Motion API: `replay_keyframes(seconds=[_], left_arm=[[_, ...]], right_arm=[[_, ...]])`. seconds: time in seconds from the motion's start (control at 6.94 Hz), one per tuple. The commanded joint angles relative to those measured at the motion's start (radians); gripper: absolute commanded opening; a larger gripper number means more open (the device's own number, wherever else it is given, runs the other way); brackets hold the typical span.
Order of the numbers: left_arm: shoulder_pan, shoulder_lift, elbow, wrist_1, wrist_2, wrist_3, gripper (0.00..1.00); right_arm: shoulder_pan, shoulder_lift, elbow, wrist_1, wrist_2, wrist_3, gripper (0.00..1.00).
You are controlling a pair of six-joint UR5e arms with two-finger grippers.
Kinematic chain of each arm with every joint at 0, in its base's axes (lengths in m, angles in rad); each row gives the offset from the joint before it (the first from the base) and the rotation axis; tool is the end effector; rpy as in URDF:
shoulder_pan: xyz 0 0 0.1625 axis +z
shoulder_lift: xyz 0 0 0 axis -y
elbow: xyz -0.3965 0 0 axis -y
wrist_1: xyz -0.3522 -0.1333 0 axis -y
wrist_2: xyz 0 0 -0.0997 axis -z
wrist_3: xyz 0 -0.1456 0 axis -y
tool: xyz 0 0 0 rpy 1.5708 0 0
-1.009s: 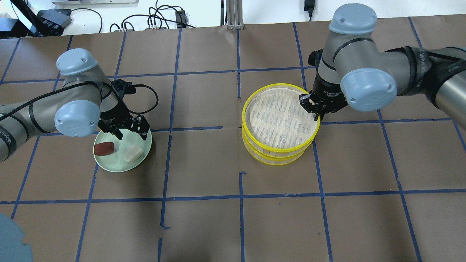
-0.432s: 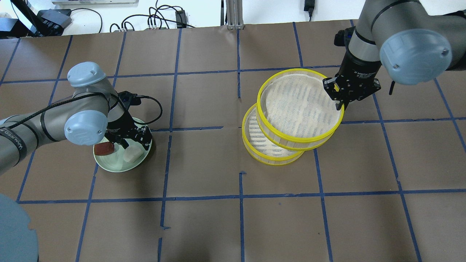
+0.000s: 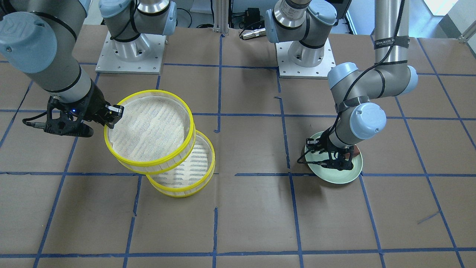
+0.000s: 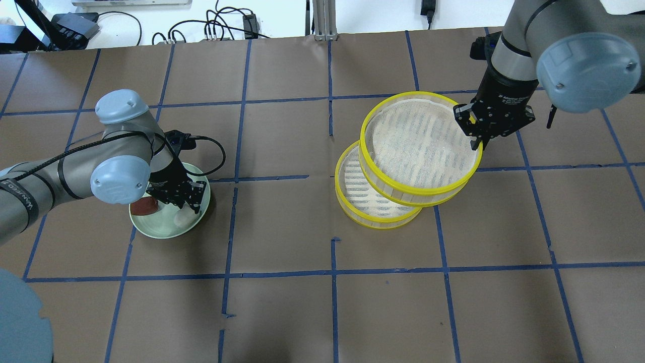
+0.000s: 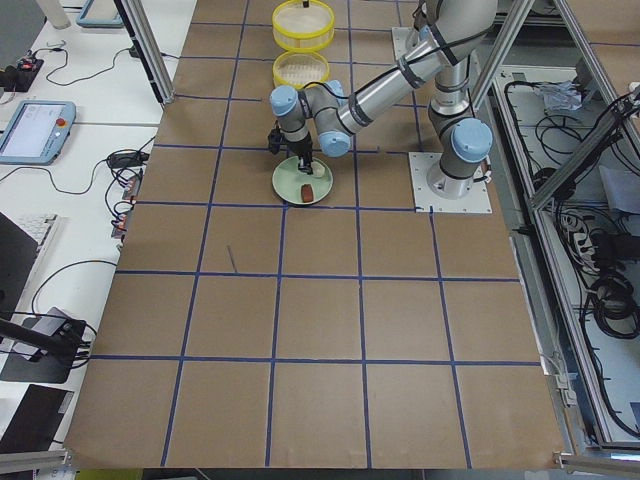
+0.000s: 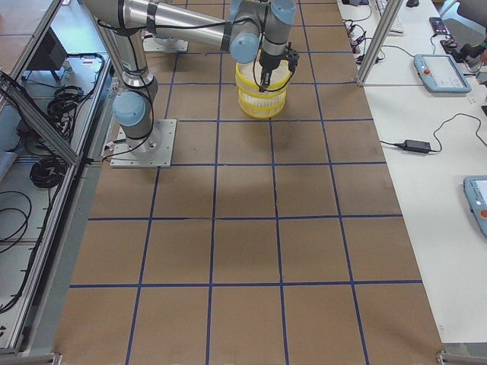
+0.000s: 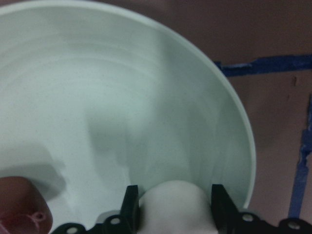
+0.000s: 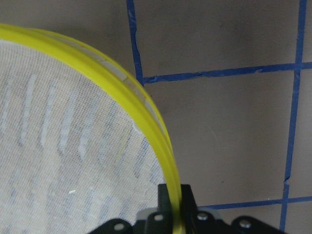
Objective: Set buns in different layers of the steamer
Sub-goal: 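Carry the white bun with the left gripper into the lower steamer tier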
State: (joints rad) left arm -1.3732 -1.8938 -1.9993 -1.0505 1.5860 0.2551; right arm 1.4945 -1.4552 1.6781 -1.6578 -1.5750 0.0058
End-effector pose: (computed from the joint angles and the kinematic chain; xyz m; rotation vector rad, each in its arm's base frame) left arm -0.0408 -0.4639 0.1335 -0.0914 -3.0829 -0.3543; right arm 0.0966 -0.4770 0.3207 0.1282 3.1311 0.2134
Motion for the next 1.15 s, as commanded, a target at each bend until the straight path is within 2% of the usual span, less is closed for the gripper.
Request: replay_keyframes(seconds=[0.0, 0.14, 0.29, 0.43, 0.58, 0.86, 1.01], left_arm=[[-0.001, 0.015, 0.016, -0.006, 0.003, -0.028, 0.14], [-0.004, 0.03, 0.033, -0.02, 0.005, -0.045, 0.14], [-0.02, 0.045, 0.098, -0.104, 0.0, -0.09, 0.14], [-0.082, 0.039, 0.213, -0.217, -0.021, -0.212, 0.14], [-0.181, 0.03, 0.293, -0.241, -0.081, -0.324, 0.14], [-0.32, 0.016, 0.327, -0.202, -0.347, -0.663, 0.14], [-0.378, -0.019, 0.33, -0.065, -0.45, -0.791, 0.14]], right_arm=[[-0.005, -0.001, -0.001, 0.001, -0.003, -0.001, 0.08], [-0.013, -0.007, -0.004, 0.003, -0.008, -0.018, 0.08], [-0.042, -0.017, -0.008, 0.025, -0.008, -0.056, 0.08], [-0.065, -0.03, -0.005, 0.027, -0.007, -0.09, 0.08], [-0.069, -0.03, -0.005, 0.039, -0.013, -0.099, 0.08], [-0.072, -0.03, -0.003, 0.044, -0.013, -0.099, 0.08], [-0.074, -0.03, -0.004, 0.046, -0.013, -0.101, 0.08]])
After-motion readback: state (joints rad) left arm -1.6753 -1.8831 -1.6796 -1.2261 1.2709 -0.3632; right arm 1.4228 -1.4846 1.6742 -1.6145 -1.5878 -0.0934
